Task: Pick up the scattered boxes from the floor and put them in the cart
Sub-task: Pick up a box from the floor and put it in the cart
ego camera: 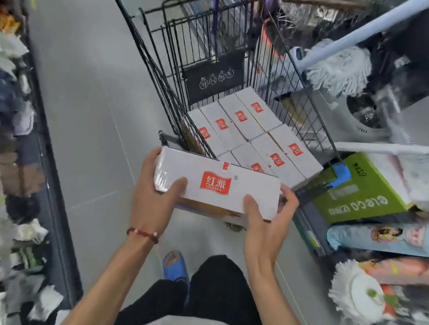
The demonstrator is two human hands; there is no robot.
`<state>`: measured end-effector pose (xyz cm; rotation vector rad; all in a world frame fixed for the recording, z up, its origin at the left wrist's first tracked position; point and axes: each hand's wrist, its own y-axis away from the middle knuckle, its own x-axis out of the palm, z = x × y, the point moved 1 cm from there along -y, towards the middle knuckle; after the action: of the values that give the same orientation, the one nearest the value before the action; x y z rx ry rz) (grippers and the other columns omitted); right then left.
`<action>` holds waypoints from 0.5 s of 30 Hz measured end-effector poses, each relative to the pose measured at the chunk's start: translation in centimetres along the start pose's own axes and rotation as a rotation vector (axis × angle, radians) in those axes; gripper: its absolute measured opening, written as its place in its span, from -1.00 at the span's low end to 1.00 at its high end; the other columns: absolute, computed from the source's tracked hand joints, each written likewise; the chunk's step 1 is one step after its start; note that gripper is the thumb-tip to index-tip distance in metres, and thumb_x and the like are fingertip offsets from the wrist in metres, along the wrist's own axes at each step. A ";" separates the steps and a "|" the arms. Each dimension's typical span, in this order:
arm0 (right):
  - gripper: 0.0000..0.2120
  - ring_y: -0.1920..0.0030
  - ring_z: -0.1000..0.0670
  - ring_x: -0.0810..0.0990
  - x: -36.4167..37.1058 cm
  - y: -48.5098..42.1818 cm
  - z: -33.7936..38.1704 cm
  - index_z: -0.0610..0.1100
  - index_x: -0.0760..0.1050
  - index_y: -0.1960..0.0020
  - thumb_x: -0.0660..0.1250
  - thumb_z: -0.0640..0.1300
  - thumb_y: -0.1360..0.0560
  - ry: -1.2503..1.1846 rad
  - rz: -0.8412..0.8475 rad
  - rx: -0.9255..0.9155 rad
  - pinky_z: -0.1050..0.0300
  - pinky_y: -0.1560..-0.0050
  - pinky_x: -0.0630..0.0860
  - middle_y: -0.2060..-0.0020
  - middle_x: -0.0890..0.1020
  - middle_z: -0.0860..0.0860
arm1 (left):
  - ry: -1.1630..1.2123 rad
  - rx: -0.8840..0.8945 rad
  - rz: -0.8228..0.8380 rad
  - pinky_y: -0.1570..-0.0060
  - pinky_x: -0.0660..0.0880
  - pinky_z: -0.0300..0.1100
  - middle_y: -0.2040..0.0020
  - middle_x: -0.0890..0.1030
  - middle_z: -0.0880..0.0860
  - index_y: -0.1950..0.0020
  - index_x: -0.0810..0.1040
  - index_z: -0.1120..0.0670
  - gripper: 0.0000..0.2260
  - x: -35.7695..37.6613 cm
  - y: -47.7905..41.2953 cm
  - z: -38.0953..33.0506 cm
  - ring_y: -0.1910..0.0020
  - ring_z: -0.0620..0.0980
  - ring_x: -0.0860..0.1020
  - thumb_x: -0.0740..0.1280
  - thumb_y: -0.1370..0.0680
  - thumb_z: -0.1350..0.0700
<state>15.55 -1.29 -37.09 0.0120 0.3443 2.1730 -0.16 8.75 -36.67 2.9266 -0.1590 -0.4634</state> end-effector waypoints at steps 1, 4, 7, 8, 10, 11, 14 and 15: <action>-0.45 -0.10 0.28 0.60 1.1 -0.9 0.3 0.04 0.31 -0.42 0.44 -0.30 -0.55 -0.011 -0.027 0.007 0.40 0.01 0.55 -0.16 0.59 0.18 | -0.010 0.002 0.015 0.13 0.43 -0.58 -0.15 0.53 -0.26 -0.45 0.35 -0.10 -0.46 0.0 -1.8 -0.4 -0.08 -0.32 0.53 0.42 -0.53 0.22; -0.47 -0.05 0.33 0.61 4.3 -4.3 1.4 0.04 0.31 -0.42 0.42 -0.30 -0.57 -0.026 -0.095 0.029 0.40 0.01 0.56 -0.14 0.61 0.15 | -0.026 0.014 0.053 0.11 0.45 -0.56 -0.27 0.53 -0.15 -0.50 0.33 -0.07 -0.43 0.8 -7.2 -1.9 -0.20 -0.12 0.52 0.42 -0.55 0.21; -0.47 0.02 0.37 0.63 7.0 -8.5 1.9 -0.02 0.31 -0.45 0.40 -0.31 -0.58 -0.051 -0.150 0.045 0.47 0.11 0.52 -0.14 0.62 0.12 | -0.026 0.005 0.094 0.17 0.45 -0.60 -0.31 0.51 -0.09 -0.52 0.31 -0.02 -0.42 2.5 -12.5 -3.1 -0.18 -0.11 0.51 0.42 -0.55 0.22; -0.46 0.01 0.33 0.64 7.9 -10.0 2.0 0.01 0.30 -0.46 0.41 -0.29 -0.58 -0.058 -0.164 0.050 0.44 0.10 0.54 -0.14 0.63 0.12 | -0.034 0.018 0.100 0.18 0.43 -0.61 -0.26 0.52 -0.13 -0.51 0.32 -0.02 -0.42 3.1 -14.3 -3.5 -0.13 -0.16 0.52 0.42 -0.54 0.23; -0.46 -0.05 0.22 0.68 9.7 -12.9 2.1 0.09 0.31 -0.42 0.41 -0.27 -0.58 -0.063 -0.182 0.060 0.31 0.01 0.61 -0.10 0.67 0.17 | -0.053 0.046 0.115 0.14 0.45 -0.59 -0.18 0.53 -0.23 -0.49 0.34 -0.05 -0.43 4.2 -18.2 -4.0 -0.11 -0.26 0.54 0.43 -0.53 0.23; -0.48 -0.07 0.19 0.69 10.4 -14.2 2.1 0.13 0.31 -0.39 0.41 -0.26 -0.58 -0.068 -0.186 0.072 0.24 -0.02 0.64 -0.05 0.69 0.22 | -0.060 0.044 0.131 0.13 0.46 -0.57 -0.16 0.52 -0.28 -0.47 0.35 -0.07 -0.44 4.8 -20.0 -4.2 -0.10 -0.34 0.53 0.42 -0.52 0.23; -0.49 -0.02 0.28 0.68 12.2 -17.4 3.0 0.08 0.28 -0.39 0.39 -0.29 -0.59 -0.072 -0.195 0.100 0.27 0.04 0.65 0.02 0.68 0.28 | -0.105 0.046 0.179 0.11 0.54 -0.46 -0.13 0.50 -0.38 -0.41 0.35 -0.16 -0.47 6.5 -24.3 -5.2 -0.05 -0.40 0.55 0.43 -0.52 0.18; -0.48 0.02 0.32 0.67 12.7 -18.3 3.2 0.03 0.26 -0.41 0.38 -0.31 -0.59 -0.068 -0.201 0.110 0.33 0.09 0.63 0.01 0.67 0.23 | -0.122 0.048 0.203 0.07 0.58 -0.34 -0.13 0.52 -0.35 -0.41 0.34 -0.18 -0.47 7.1 -25.7 -5.5 -0.05 -0.32 0.57 0.43 -0.52 0.14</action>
<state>23.10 19.71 -40.10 0.1082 0.4085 1.9484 10.29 33.82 -38.39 2.8866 -0.4840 -0.6121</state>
